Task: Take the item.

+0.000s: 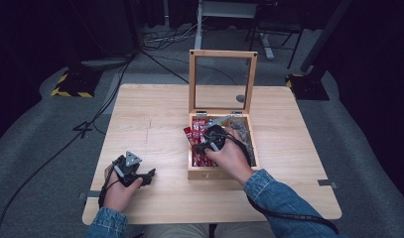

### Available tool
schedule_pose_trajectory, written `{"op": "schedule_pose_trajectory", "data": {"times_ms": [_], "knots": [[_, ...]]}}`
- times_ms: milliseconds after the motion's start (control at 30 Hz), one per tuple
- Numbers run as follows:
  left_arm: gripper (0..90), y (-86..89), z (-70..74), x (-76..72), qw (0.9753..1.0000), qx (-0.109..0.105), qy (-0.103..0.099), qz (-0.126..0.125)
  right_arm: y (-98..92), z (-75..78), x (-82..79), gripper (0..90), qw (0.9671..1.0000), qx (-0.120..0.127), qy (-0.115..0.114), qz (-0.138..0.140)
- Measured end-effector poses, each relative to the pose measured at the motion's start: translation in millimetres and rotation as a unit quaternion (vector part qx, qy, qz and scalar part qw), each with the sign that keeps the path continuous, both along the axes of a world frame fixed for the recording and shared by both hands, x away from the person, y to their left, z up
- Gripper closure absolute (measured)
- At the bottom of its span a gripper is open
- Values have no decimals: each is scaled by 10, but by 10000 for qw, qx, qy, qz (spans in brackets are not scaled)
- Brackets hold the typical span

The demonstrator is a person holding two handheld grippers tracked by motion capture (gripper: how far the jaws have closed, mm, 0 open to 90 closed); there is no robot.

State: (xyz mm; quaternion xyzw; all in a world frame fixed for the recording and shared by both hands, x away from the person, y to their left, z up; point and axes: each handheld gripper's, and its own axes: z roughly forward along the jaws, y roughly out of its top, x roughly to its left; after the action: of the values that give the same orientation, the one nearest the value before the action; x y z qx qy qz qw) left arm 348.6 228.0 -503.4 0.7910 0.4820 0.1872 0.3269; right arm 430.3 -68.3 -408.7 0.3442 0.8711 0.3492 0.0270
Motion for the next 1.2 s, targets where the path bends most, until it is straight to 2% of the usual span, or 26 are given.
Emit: {"op": "schedule_pose_trajectory", "data": {"times_ms": [300,667,1200], "knots": [[195,-1,0,4,10000,9,23,-55,-94,238,5,817,9993,281,-239,-62],[153,-4,-3,10,9999,17,60,-99,-253,461,-17,817,9980,418,-460,-146],[152,-4,-5,10,9999,21,56,-101,-769,768,4,817,9950,421,-747,-513]]}}
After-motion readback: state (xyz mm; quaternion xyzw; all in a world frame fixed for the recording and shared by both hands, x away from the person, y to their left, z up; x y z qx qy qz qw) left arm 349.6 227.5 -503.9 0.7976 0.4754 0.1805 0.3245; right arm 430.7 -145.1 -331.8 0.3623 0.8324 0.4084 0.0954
